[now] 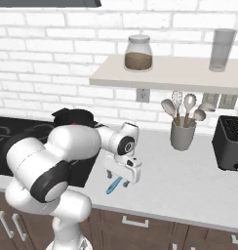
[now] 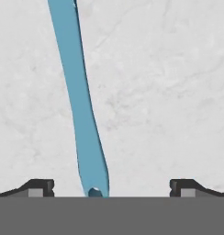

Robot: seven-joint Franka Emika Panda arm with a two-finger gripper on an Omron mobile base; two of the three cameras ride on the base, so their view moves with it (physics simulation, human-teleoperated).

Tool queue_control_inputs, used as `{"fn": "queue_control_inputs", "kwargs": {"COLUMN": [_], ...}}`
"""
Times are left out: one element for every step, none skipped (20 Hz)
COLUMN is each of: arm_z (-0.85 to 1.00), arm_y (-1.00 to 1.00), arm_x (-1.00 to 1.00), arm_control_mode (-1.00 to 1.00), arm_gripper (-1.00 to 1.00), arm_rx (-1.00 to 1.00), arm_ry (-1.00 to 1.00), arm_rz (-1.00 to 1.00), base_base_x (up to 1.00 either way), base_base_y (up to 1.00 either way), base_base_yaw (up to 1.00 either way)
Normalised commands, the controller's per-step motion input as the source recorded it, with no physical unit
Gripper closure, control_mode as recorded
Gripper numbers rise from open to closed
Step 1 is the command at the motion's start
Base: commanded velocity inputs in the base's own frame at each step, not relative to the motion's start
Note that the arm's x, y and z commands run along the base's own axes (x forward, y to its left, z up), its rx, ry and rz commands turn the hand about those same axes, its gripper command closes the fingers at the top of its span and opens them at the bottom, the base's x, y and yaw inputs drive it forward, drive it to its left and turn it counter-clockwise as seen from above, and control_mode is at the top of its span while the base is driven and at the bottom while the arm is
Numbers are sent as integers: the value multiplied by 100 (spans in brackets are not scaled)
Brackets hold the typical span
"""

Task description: Put the tomato and eggplant in the pot. Retrieve the spatula and lightly stir the vegetables in the pot.

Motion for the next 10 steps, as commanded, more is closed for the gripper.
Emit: {"fn": "queue_control_inputs", "kwargs": {"arm_z": [-31, -35, -36, -31, -30, -30, -31, -29, -29, -29], "arm_y": [0, 0, 0, 0, 0, 0, 0, 1, 6, 2], "arm_x": [-23, -11, 0, 0, 0, 0, 0, 6, 12, 19], "arm_control_mode": [-100, -100, -100, -100, -100, -100, -100, -100, -100, -100], "arm_gripper": [-100, -100, -100, -100, -100, -100, -100, -100, -100, -100], "arm_rx": [0, 0, 0, 0, 0, 0, 0, 0, 0, 0], "arm_ry": [0, 0, 0, 0, 0, 0, 0, 0, 0, 0], "arm_rz": [0, 0, 0, 0, 0, 0, 0, 0, 0, 0], "base_base_x": [0, 0, 0, 0, 0, 0, 0, 0, 0, 0], "base_base_y": [0, 0, 0, 0, 0, 0, 0, 0, 0, 0], "base_base_yaw": [0, 0, 0, 0, 0, 0, 0, 0, 0, 0]}}
